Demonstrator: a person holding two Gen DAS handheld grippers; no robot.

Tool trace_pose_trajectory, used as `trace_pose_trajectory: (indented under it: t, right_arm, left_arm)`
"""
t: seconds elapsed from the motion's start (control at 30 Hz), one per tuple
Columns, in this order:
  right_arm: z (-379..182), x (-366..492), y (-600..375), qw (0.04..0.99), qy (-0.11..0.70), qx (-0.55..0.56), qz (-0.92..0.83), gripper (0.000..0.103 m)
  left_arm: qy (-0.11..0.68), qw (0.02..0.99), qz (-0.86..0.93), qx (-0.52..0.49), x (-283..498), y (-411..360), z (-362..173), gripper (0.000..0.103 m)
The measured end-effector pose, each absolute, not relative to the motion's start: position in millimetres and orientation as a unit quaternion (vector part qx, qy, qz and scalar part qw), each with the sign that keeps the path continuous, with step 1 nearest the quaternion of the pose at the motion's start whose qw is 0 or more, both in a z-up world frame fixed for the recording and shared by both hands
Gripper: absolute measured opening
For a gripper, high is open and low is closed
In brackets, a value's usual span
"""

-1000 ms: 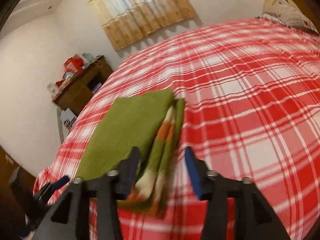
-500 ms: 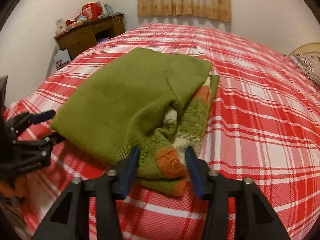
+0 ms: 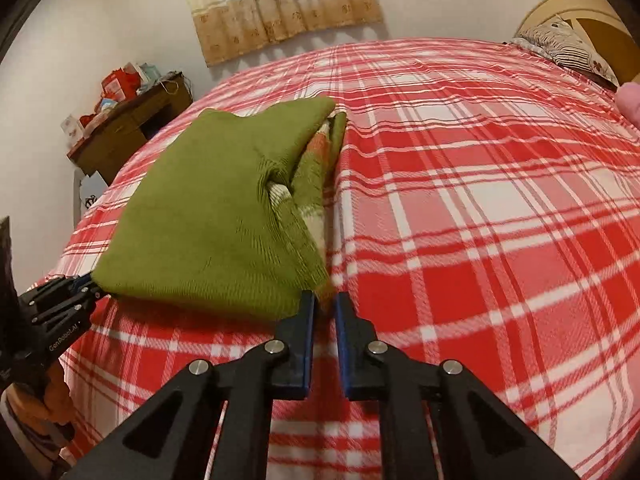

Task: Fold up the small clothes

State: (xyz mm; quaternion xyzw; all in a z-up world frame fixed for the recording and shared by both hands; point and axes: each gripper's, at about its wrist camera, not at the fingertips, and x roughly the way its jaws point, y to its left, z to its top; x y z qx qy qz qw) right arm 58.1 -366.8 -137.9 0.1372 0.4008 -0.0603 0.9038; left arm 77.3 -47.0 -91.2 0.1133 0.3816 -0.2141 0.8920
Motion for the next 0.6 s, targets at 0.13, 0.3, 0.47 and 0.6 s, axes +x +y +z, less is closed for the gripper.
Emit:
trace_pose_trajectory:
  t: [0.13, 0.3, 0.47, 0.6]
  right_arm:
    - [-138, 50, -371, 0.900, 0.410, 0.135, -0.068, 0.002]
    - [-110, 34, -368, 0.918, 0.366, 0.126, -0.085, 0.003]
    - [-74, 50, -344, 0.938, 0.325, 0.099, -0.062, 0.003]
    - [-65, 77, -318, 0.945, 0.316, 0.066, -0.046, 0.003]
  left_arm:
    - [0.376, 0.896, -0.192, 0.137, 70, -37, -86, 0.041]
    - [0.364, 0.910, -0.135, 0.144, 72, -16, -70, 0.045]
    - [0.360, 0.920, -0.092, 0.122, 92, -6, -54, 0.048]
    - [0.351, 0.925, -0.087, 0.118, 103, -13, -47, 0.048]
